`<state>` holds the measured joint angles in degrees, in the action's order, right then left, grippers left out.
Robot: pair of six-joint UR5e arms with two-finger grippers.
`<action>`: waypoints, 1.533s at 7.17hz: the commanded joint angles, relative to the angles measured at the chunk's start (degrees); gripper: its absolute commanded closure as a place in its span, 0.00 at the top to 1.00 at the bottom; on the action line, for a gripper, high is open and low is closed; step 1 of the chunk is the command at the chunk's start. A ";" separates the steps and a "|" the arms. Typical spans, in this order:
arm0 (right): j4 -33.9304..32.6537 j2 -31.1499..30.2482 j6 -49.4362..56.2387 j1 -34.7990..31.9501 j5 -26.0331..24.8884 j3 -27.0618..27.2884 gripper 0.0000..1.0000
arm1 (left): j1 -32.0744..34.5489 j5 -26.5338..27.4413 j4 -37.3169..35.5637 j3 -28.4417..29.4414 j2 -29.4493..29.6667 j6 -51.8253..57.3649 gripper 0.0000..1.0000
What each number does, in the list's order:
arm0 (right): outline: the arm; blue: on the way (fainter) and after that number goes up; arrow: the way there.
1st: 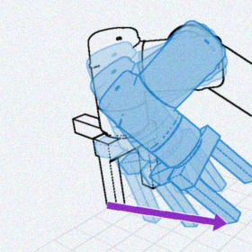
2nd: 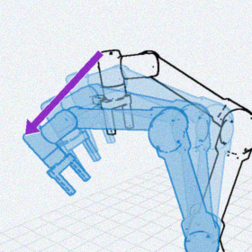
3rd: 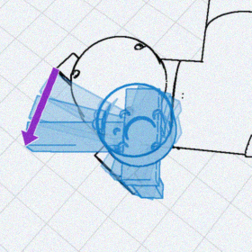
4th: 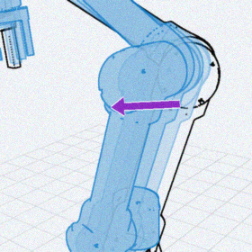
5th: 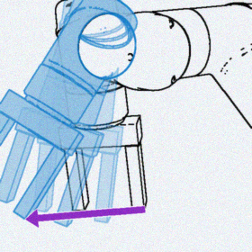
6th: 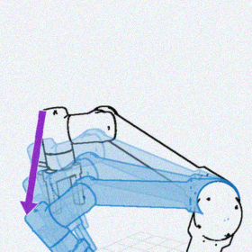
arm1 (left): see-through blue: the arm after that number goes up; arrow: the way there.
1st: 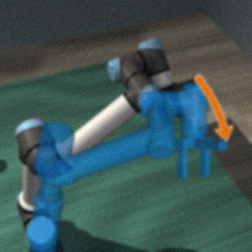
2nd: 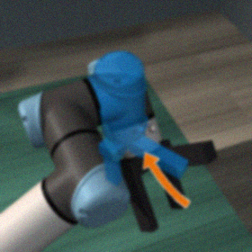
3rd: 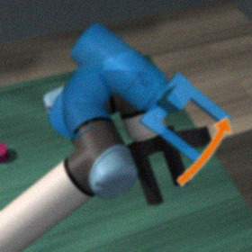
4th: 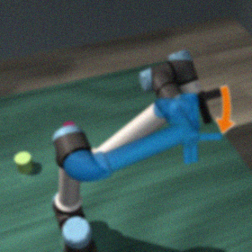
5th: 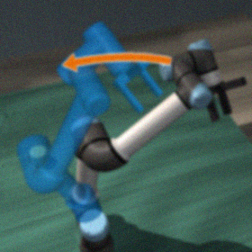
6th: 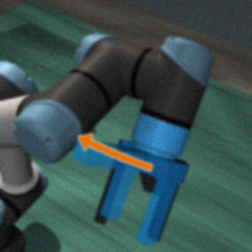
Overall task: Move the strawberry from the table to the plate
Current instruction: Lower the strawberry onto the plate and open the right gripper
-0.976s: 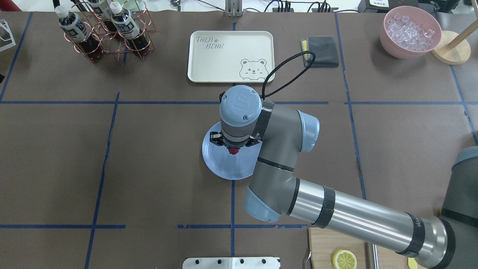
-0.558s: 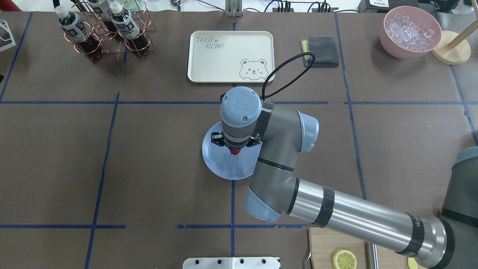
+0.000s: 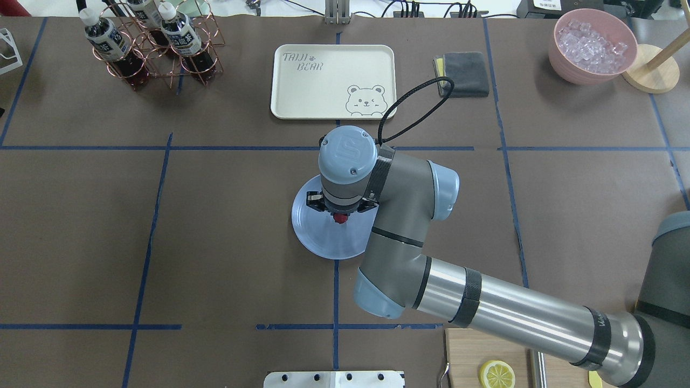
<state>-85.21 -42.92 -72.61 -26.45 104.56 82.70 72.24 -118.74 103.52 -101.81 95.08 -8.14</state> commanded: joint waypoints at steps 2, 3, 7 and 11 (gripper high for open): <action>0.13 0.12 0.01 0.00 -0.06 -0.34 0.25 | 0.01 0.00 0.01 0.04 0.02 -0.03 1.00; 2.22 -0.23 -0.08 0.17 -0.15 -0.69 0.54 | 0.09 0.00 0.01 0.04 0.02 -0.03 1.00; 4.35 0.03 -0.52 0.09 0.38 -0.61 1.00 | 0.09 0.00 -0.08 0.04 0.02 -0.03 1.00; -25.60 -7.22 11.88 -8.40 4.42 26.10 1.00 | 5.43 -0.26 -0.16 1.18 -0.07 0.58 1.00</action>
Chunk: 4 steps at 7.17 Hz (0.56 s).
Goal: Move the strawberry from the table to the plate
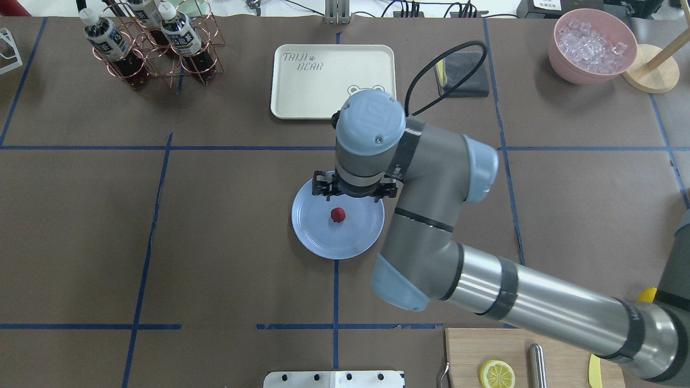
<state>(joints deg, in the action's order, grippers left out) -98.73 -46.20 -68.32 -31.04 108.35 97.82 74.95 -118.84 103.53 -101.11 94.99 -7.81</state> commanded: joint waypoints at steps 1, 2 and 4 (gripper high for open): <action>-17.15 -6.94 16.90 -9.08 1.86 15.69 1.00 | 3.88 -1.73 -0.69 0.57 0.02 2.34 1.00; -17.02 -10.63 24.56 -15.31 7.44 16.26 1.00 | 5.63 -3.23 -1.04 1.35 -0.16 5.15 1.00; -16.76 -19.06 43.36 -27.27 14.68 16.18 1.00 | 9.24 -8.07 -1.05 4.60 -2.33 11.97 1.00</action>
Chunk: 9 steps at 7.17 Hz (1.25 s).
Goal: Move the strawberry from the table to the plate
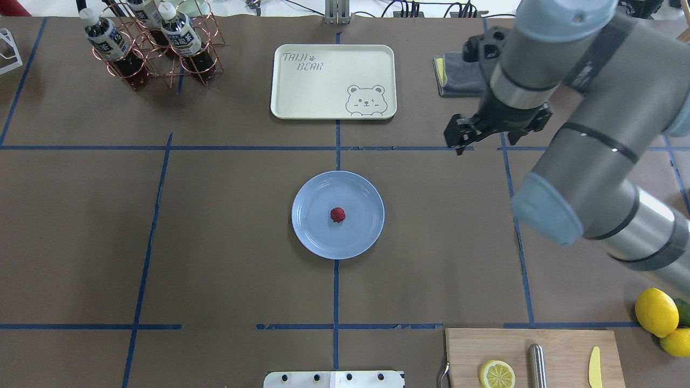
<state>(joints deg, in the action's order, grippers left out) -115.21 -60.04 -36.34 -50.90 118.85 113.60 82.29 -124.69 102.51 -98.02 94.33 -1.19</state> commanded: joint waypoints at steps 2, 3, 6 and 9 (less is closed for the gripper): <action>-0.28 -13.92 27.91 -19.44 9.01 -0.83 1.00 | 2.96 -2.22 0.14 1.77 -3.70 7.35 1.00; -0.10 -16.92 29.91 -22.72 9.03 -0.92 1.00 | 3.05 -1.87 0.50 2.47 -5.54 7.95 1.00; 1.29 -19.23 29.84 -24.76 8.94 -4.25 1.00 | 3.05 -2.30 -2.99 4.94 -5.92 8.57 1.00; 13.81 -23.43 30.36 -29.76 16.46 -13.54 1.00 | 4.89 -6.96 -9.17 4.67 -5.73 9.01 1.00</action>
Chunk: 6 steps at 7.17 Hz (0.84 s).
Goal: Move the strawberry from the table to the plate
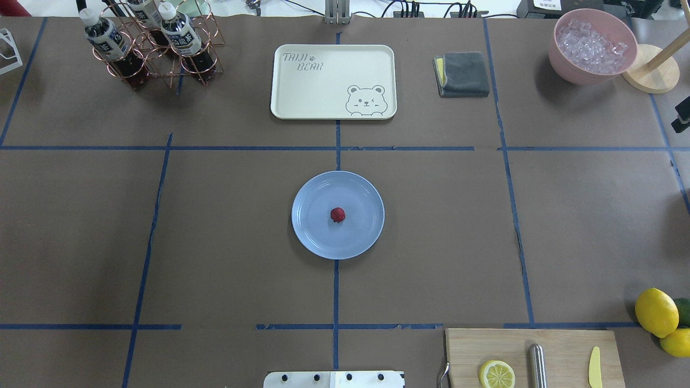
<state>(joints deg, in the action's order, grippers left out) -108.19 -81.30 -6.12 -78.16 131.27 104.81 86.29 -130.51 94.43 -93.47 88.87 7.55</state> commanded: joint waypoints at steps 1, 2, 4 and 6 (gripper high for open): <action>13.03 -2.72 0.58 -4.27 5.82 -9.23 1.00 | 1.59 -1.15 -1.09 0.14 -0.53 0.27 1.00; 15.00 -3.42 0.85 -6.03 6.01 -11.71 1.00 | 1.78 -1.15 -1.09 0.22 -0.62 0.27 1.00; 16.34 -6.58 6.18 -10.51 6.02 -12.88 1.00 | 1.78 -1.07 -1.09 0.14 -0.62 0.27 1.00; 16.43 -8.52 6.56 -12.97 6.10 -12.10 1.00 | 1.78 -1.07 -1.00 0.31 -0.54 0.27 1.00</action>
<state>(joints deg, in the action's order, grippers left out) -91.92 -88.62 -0.25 -89.31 137.29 92.26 88.06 -131.58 93.37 -93.22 88.29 7.82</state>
